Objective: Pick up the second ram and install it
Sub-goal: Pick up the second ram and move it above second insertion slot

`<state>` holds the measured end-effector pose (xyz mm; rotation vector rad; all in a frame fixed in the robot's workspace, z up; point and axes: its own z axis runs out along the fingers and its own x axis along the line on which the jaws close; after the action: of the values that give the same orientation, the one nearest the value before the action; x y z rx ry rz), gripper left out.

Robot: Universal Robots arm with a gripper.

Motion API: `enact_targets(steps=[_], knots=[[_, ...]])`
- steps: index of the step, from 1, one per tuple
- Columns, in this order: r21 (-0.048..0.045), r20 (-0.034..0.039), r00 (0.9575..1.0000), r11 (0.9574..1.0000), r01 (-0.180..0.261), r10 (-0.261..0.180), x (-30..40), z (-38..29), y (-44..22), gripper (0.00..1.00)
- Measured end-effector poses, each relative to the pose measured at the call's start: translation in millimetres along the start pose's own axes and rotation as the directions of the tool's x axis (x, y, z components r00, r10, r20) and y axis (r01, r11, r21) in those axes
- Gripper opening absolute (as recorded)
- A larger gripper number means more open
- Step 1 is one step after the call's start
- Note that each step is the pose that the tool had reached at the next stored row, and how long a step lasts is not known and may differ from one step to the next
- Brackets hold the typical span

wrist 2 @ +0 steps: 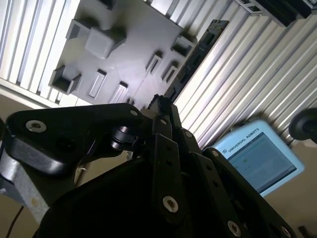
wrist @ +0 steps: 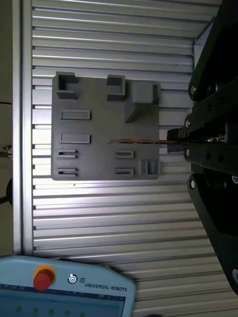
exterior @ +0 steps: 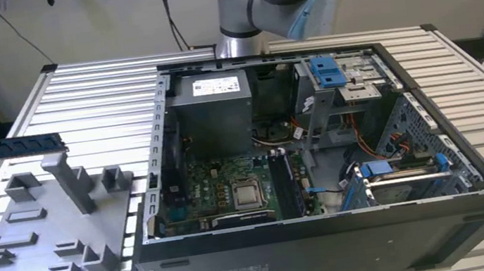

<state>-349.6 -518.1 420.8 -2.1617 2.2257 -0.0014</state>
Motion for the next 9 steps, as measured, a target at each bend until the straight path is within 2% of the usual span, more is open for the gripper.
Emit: enact_targets(steps=[9], knots=[[0.0000, 0.0001, 1.0000, 1.0000, 0.000, 0.000, -0.6, 0.6, -20.1, 0.14]])
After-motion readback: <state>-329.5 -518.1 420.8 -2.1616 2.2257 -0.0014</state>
